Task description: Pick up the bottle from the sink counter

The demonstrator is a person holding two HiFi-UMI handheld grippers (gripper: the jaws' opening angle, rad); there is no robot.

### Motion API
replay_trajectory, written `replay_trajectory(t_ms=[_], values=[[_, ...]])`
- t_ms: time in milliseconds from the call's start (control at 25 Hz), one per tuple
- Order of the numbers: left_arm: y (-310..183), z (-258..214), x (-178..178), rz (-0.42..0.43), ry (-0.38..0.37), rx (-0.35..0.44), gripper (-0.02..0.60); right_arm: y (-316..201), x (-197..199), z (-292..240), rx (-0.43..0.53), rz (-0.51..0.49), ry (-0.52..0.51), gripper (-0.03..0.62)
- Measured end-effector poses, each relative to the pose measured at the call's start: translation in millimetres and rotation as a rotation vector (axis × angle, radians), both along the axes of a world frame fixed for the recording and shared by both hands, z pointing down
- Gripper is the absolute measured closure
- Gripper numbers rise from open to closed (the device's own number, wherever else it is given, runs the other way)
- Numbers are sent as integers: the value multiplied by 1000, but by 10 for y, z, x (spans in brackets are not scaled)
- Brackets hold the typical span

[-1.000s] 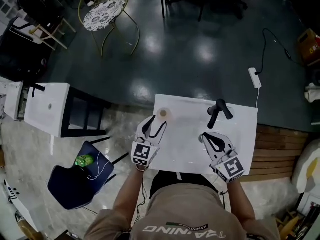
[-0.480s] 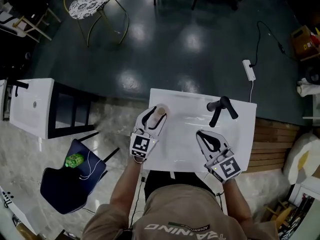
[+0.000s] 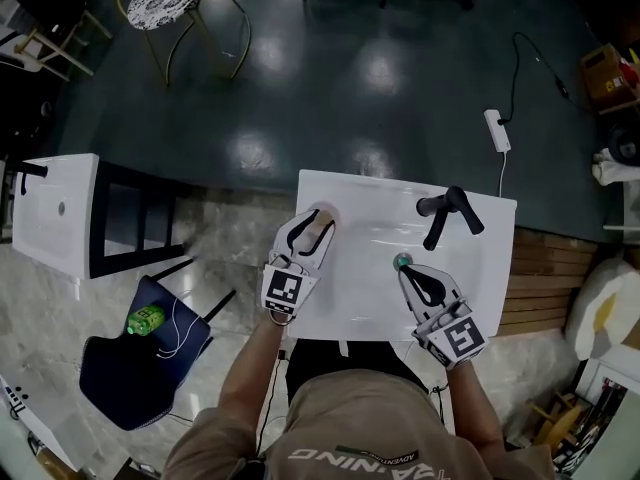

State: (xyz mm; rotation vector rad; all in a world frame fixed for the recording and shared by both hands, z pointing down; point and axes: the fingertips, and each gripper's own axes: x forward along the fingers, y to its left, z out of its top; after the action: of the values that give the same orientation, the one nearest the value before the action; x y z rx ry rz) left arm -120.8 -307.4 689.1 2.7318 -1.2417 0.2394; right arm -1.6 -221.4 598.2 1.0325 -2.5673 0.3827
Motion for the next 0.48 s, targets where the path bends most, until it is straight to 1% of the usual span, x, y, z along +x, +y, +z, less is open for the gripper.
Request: replay_trajectory(t_ms=[120, 280, 480], values=[[8, -7, 8, 14, -1, 18, 443, 43, -22, 56, -32, 6, 14, 583], [-8, -21, 8, 18, -5, 45, 445, 55, -49, 84, -17, -7, 3, 583], [2, -24, 7, 14, 4, 56, 449, 81, -15, 172, -38, 0, 14, 583]])
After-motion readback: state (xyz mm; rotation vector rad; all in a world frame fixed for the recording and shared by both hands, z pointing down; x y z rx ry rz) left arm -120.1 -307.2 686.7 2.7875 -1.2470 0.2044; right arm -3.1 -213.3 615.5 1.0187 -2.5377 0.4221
